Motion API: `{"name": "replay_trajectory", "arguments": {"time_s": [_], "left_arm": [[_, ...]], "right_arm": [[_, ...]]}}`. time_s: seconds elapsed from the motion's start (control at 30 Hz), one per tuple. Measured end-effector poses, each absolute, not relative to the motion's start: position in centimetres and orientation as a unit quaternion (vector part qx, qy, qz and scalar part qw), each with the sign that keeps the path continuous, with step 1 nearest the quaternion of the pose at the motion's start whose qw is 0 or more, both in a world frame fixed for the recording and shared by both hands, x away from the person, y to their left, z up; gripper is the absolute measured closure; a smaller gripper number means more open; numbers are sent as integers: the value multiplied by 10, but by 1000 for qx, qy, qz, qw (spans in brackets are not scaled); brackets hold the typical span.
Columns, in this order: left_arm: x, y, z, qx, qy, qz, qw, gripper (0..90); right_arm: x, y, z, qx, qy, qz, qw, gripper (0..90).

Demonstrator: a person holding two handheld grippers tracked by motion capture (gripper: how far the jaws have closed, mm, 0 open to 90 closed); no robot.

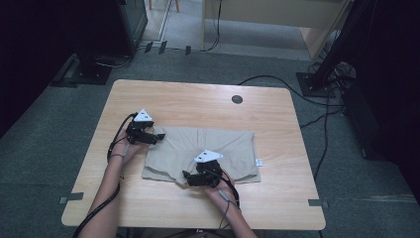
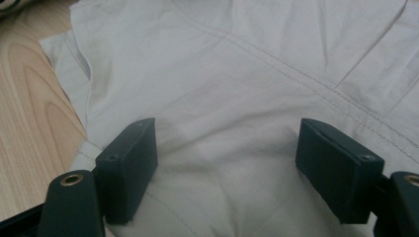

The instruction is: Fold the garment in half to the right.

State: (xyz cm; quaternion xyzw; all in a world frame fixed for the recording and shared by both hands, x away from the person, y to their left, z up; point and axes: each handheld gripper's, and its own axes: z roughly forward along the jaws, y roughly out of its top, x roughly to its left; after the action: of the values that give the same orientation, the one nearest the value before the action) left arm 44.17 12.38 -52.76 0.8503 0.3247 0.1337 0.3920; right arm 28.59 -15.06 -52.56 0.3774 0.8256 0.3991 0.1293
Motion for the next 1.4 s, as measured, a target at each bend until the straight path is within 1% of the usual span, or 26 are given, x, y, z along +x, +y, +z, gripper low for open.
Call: {"name": "replay_trajectory", "arguments": {"time_s": [0.13,0.37,0.43,0.5,0.9,1.27,1.4], "left_arm": [[442,124,-528,850,325,133,393,214],[442,124,-528,851,324,135,391,214],[442,124,-528,851,324,135,391,214],[441,124,-528,851,324,136,391,214],[441,124,-528,851,323,136,390,214],[441,123,-528,851,323,136,391,214],[441,123,-528,851,323,136,390,214]], "right_arm": [[283,-147,-527,365,833,389,146,236],[282,-145,-528,365,834,383,155,246],[283,-145,-526,371,835,377,151,266],[285,-144,-523,381,832,379,142,304],[287,-123,-514,382,823,394,148,288],[290,-110,-515,395,815,400,139,289],[289,-105,-515,398,812,401,145,289]]}}
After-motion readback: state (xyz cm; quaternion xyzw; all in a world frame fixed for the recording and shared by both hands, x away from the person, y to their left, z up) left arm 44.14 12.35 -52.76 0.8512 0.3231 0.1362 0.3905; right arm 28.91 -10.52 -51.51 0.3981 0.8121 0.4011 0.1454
